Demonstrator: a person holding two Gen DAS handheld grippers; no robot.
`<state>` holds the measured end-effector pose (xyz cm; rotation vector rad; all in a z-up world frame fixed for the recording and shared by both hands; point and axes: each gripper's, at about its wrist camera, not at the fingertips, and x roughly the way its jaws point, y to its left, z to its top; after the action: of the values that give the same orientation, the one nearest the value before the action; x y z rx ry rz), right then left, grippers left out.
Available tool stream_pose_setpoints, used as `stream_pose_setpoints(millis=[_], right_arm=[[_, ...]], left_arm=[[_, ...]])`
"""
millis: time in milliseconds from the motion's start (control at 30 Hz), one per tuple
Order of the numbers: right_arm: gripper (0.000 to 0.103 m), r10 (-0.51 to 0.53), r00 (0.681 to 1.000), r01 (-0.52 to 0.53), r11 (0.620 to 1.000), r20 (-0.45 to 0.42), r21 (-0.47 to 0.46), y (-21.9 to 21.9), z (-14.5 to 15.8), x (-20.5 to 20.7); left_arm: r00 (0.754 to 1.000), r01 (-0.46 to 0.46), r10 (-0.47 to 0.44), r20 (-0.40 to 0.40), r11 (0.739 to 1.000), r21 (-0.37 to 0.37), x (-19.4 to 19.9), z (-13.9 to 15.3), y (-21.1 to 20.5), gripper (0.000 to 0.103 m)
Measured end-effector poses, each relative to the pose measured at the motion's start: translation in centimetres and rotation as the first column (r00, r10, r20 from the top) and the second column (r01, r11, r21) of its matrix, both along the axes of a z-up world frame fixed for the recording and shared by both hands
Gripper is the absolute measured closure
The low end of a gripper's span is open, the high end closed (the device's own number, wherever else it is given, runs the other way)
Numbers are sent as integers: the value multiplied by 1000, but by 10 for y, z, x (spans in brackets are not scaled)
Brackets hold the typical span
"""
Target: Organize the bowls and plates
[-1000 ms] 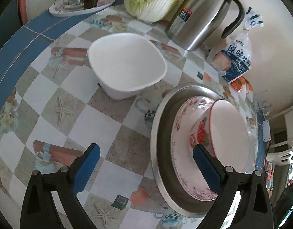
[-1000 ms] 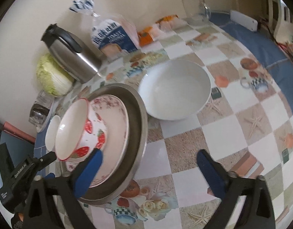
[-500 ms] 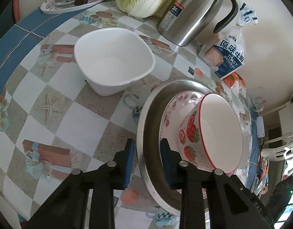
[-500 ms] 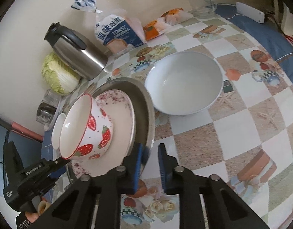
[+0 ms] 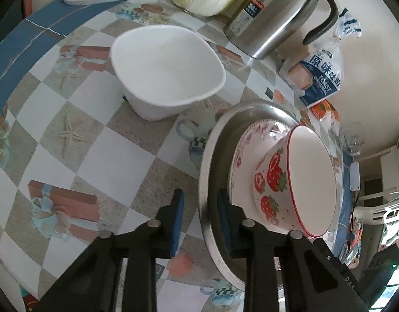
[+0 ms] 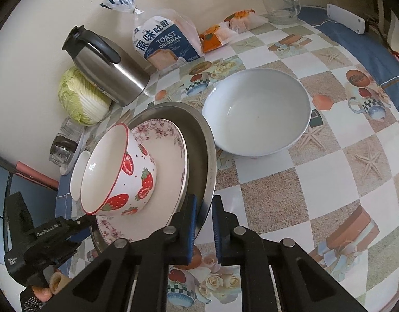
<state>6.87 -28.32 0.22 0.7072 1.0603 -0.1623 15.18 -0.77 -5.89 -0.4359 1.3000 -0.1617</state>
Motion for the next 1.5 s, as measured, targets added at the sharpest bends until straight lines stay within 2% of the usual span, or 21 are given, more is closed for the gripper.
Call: stream_pose_setpoints(millis=[67, 200, 467, 900, 1200, 1267, 1500], right_arm=[[91, 2, 1000, -2, 1000, 0, 0, 0, -1, 0], [91, 4, 1000, -4, 1000, 2, -1, 1, -2, 1], [90, 7, 1000, -7, 1000, 19, -11, 3, -5, 3], [90, 5, 999, -4, 1000, 46, -28, 6, -13, 6], [90, 4, 999, -3, 1000, 37, -18, 6, -16, 9], [87, 6, 1000, -6, 1000, 30, -17, 6, -16, 10], [87, 11, 1000, -11, 999, 6, -40, 6, -9, 9]], left_arm=[[1000, 4, -4, -3, 1000, -22, 0, -2, -2, 89], [1000, 4, -4, 12, 1000, 1, 1, -4, -4, 94], [999, 2, -3, 44, 1000, 14, 5, -4, -6, 94], [999, -1, 2, 34, 1000, -12, 10, -13, -9, 94], [1000, 6, -6, 9, 1000, -11, 12, -11, -9, 94], [1000, 8, -8, 6, 1000, -7, 11, -9, -8, 94], [1000, 9, -9, 11, 1000, 7, 10, 4, -3, 94]])
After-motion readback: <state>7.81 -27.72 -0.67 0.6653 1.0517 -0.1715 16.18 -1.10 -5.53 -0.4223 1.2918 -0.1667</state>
